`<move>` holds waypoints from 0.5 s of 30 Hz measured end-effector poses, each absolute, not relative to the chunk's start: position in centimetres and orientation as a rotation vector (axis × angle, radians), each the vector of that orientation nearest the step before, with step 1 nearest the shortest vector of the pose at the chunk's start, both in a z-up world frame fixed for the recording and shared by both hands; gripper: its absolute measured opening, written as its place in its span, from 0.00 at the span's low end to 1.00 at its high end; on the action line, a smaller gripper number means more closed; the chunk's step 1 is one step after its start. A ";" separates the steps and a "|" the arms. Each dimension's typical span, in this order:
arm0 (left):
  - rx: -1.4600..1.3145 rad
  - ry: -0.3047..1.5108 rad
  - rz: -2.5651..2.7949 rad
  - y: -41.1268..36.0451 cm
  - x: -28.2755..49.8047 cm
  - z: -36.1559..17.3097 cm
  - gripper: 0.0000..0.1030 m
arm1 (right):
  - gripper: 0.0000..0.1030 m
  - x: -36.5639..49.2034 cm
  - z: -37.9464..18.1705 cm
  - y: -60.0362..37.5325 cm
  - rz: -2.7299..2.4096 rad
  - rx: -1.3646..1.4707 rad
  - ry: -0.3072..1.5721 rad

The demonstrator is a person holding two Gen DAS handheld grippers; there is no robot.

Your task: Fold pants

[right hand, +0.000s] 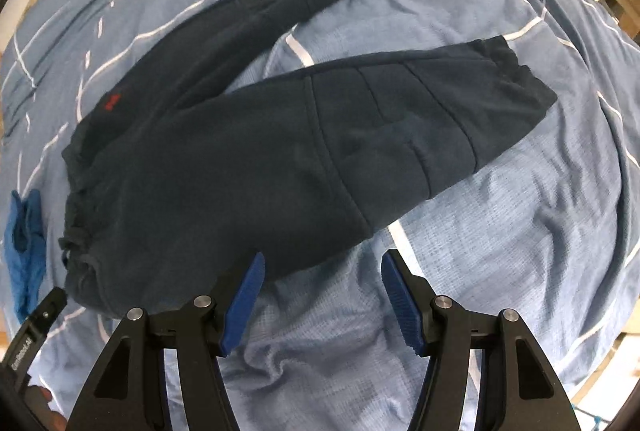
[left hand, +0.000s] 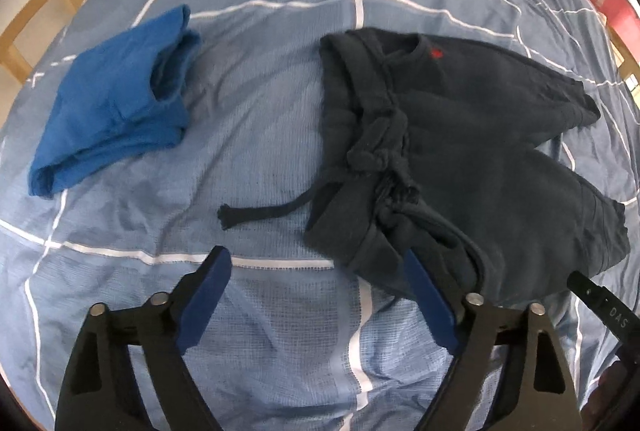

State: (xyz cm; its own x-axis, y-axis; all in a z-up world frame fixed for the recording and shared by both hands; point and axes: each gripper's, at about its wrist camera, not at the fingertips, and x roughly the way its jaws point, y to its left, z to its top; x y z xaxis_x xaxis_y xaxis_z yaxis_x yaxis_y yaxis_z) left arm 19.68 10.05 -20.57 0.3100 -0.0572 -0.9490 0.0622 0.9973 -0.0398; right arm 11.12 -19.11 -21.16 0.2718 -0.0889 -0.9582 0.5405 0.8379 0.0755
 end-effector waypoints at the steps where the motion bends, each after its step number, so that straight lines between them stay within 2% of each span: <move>1: -0.003 1.258 -0.085 10.1 19.7 -20.7 0.79 | 0.59 11.2 -21.3 -19.1 -0.440 0.427 1.231; 9: -0.080 1.280 -0.104 9.8 20.8 -21.7 0.78 | 0.59 11.4 -22.2 -19.7 -0.476 0.451 1.225; 12: -0.113 1.299 -0.104 9.7 21.3 -22.4 0.75 | 0.58 11.6 -22.5 -20.1 -0.478 0.455 1.224; 15: -0.143 1.327 -0.120 9.4 21.8 -23.3 0.67 | 0.52 11.8 -22.9 -20.4 -0.469 0.486 1.222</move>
State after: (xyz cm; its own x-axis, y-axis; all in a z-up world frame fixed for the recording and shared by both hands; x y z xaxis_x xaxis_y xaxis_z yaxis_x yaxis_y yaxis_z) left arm 21.84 9.40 -23.29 0.2377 -0.1689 -0.9565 0.0057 0.9850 -0.1725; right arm 11.78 -20.44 -22.85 0.2735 -0.0788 -0.9586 0.5825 0.8067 0.0999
